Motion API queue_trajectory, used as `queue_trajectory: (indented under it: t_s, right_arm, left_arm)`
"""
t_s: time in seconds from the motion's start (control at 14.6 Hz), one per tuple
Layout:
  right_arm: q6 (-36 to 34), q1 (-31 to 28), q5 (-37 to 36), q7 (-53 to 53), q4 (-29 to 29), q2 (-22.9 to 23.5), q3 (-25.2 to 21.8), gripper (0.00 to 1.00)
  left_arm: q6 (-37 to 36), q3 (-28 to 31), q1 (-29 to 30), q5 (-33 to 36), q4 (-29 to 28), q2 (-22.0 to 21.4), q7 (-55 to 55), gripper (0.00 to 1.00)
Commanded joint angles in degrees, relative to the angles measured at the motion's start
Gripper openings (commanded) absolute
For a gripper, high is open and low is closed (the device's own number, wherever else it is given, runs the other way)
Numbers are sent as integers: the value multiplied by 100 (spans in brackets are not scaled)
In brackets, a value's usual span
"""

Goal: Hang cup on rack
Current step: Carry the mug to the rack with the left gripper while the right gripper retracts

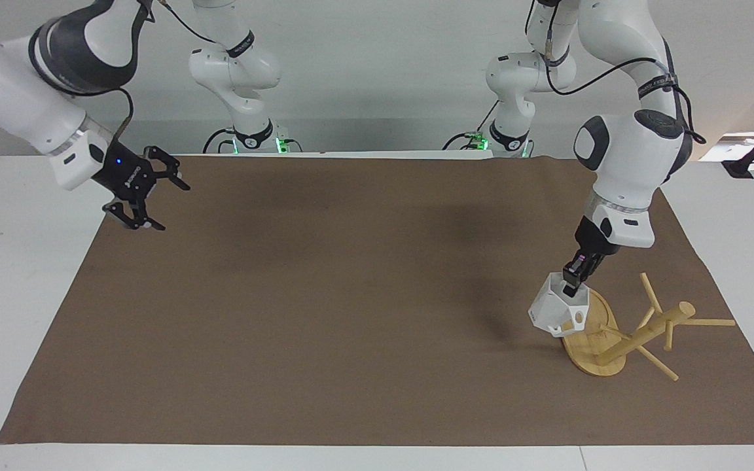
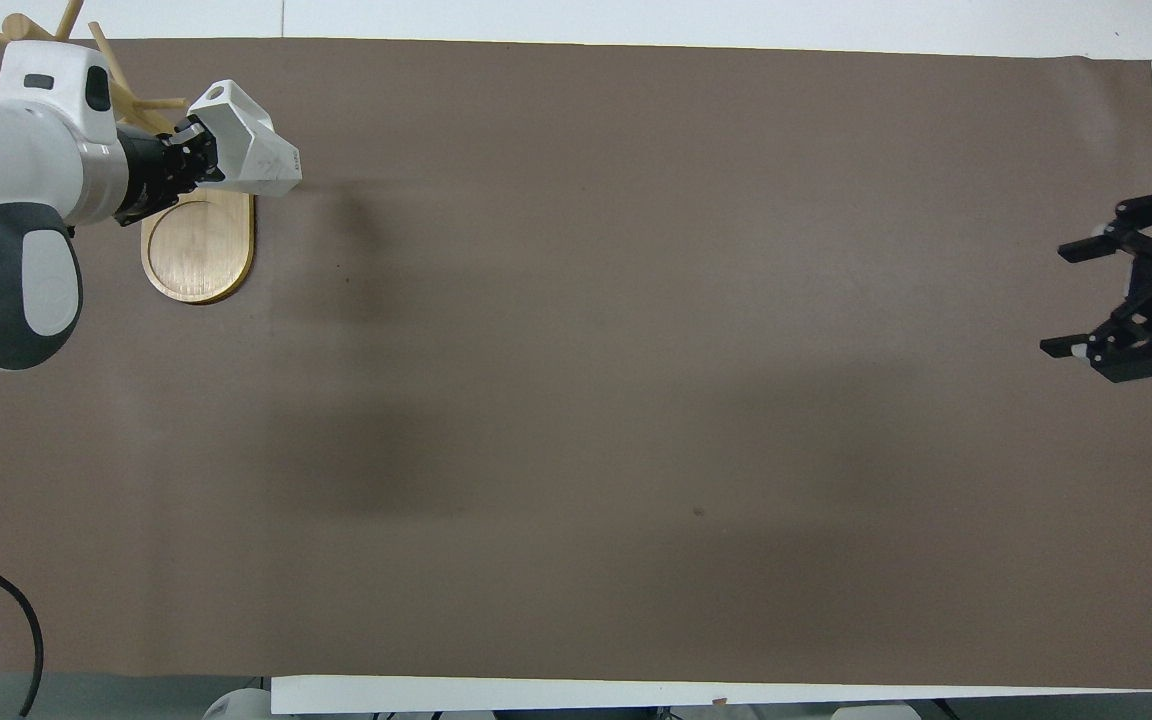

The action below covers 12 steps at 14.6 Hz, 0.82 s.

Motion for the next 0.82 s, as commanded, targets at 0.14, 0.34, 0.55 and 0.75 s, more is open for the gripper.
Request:
queue_trajectory:
  t_s: [0.14, 0.34, 0.55, 0.75]
  right_arm:
    - [-1138, -49, -749, 3087, 839, -62, 70, 100]
    - [-1297, 39, -1195, 4272, 874, -80, 105, 99]
    - [-1254, 39, -1556, 5245, 919, -62, 105, 99]
    - [-1158, 127, -1856, 5794, 1120, -1, 201, 100]
  left_arm:
    - [405, -25, 238, -92, 50, 190, 250, 0]
    - [361, -25, 414, -92, 24, 181, 285, 0]
    - [343, -34, 572, -92, -3, 172, 329, 0]
    - [334, -34, 590, -92, -3, 172, 356, 0]
